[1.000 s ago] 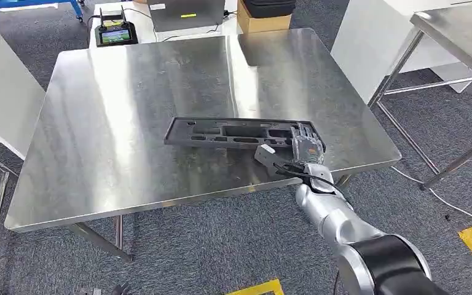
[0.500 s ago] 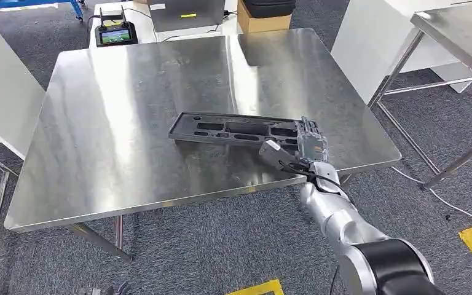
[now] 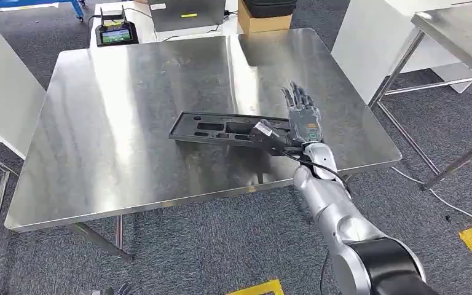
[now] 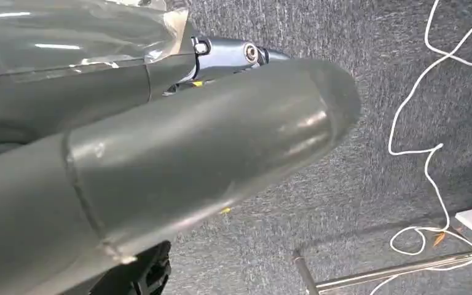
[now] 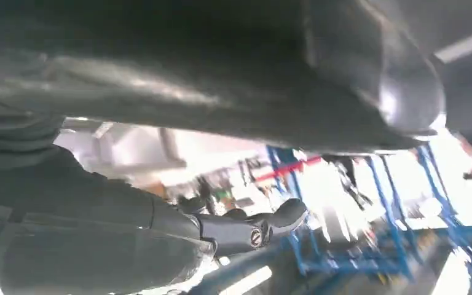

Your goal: Take the parts from the cabinet and place them on the table.

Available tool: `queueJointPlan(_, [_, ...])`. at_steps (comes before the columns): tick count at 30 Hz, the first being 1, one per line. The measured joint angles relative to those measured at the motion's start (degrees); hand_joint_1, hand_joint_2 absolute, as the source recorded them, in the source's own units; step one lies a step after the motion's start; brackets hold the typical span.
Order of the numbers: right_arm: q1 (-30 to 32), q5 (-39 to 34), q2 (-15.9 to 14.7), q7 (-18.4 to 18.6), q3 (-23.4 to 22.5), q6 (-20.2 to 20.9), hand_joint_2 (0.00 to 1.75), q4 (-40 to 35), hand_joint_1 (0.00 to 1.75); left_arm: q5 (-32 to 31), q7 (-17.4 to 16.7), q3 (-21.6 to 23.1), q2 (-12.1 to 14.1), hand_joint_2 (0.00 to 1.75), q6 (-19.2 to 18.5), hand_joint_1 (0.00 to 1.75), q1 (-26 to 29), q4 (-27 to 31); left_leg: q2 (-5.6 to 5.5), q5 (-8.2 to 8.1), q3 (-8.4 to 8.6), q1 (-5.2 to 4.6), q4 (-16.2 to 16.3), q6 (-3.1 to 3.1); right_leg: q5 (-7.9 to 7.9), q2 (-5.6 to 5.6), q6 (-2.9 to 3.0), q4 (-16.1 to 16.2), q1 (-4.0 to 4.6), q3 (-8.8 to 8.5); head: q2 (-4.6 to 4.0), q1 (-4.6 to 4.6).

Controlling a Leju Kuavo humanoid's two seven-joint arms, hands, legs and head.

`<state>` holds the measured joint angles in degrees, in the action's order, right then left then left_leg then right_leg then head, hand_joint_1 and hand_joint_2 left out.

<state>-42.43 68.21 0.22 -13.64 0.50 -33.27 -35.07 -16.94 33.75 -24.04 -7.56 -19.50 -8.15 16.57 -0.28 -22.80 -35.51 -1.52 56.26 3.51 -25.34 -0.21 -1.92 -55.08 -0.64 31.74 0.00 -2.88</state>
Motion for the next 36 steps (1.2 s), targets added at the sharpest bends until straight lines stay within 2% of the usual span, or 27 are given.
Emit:
queueJointPlan(4, [1.85,-5.83,1.05,-3.67,0.85,0.00,0.00,-8.20,0.00,0.00,0.50,-1.10,-0.35,0.00,-0.04,0.00,0.02,-0.09,0.00,0.00,0.00,0.00,0.00,0.00,0.00,0.00,0.00,0.00,0.00,0.01,0.00,0.00])
queueJointPlan(9, [3.55,-6.66,1.55,-3.80,1.79,0.13,0.00,-13.85,0.00,-0.15,0.57,-1.75,-0.48,0.00,-0.07,0.00,0.01,-0.11,0.00,0.00,0.00,0.00,0.00,0.00,0.00,0.00,0.00,0.00,0.00,0.01,0.00,0.00])
queueJointPlan(21, [4.61,-7.21,1.71,-4.01,1.95,0.13,0.00,-17.15,0.00,-0.35,0.61,-2.28,-0.61,0.00,-0.07,0.00,0.01,-0.11,0.00,0.00,0.00,0.00,0.00,0.00,0.00,0.00,0.00,0.00,0.00,0.00,0.00,0.00])
queueJointPlan(24, [6.04,-13.94,1.97,-7.98,1.95,-0.90,0.00,-19.52,0.00,-0.28,1.18,-2.56,-0.66,0.00,0.04,0.00,0.03,-0.11,-0.04,0.00,0.00,0.00,0.00,0.00,0.00,-0.02,0.00,0.00,0.00,0.00,0.00,0.00])
queueJointPlan(27, [11.75,-27.29,2.67,-11.40,2.56,-0.68,0.00,-29.43,0.00,0.37,2.76,-3.52,-0.85,0.00,1.05,0.00,0.28,-0.13,-0.13,-0.03,0.00,0.01,0.00,-0.02,-0.03,-0.07,0.01,0.01,0.00,0.01,0.00,0.00])
queueJointPlan(29, [17.82,-35.82,2.82,-13.36,3.43,0.09,0.00,-38.25,0.00,1.33,4.52,-4.55,-0.96,0.00,1.57,0.00,0.62,-0.15,-0.18,-0.13,0.01,0.02,0.00,-0.01,-0.17,-0.09,-0.16,0.01,-0.01,-0.01,0.02,0.00])
queueJointPlan(31, [25.14,-41.34,2.82,-16.66,4.42,0.92,0.00,-46.63,0.00,1.55,5.53,-5.60,-1.07,0.00,2.10,0.00,1.13,-0.15,-0.24,-0.25,-0.02,0.01,-0.01,0.00,-0.32,-0.17,-0.32,0.02,-0.01,-0.04,0.00,0.00])
queueJointPlan(32, [28.75,-45.03,2.82,-18.47,5.12,2.96,0.00,-50.52,0.00,1.51,5.84,-6.10,-1.09,0.00,2.71,0.00,1.45,-0.17,-0.23,-0.31,-0.01,0.01,-0.02,-0.01,-0.32,-0.16,-0.31,0.02,-0.01,-0.04,0.00,0.02])
queueJointPlan(34, [35.58,-52.77,2.71,-20.95,6.80,10.83,0.00,-56.76,0.00,1.14,6.14,-6.95,-1.27,0.00,4.81,0.00,1.80,-0.17,-0.22,-0.40,-0.01,0.01,-0.03,-0.01,-0.34,-0.13,-0.30,0.02,0.00,-0.02,0.00,-0.02])
queueJointPlan(36, [40.35,-53.02,2.71,-21.83,8.75,14.76,0.00,-60.17,0.00,1.03,6.21,-7.70,-1.35,0.00,5.88,0.00,2.00,-0.17,-0.17,-0.45,-0.02,0.00,-0.03,-0.03,-0.35,-0.05,-0.30,0.03,-0.01,0.01,0.02,0.00])
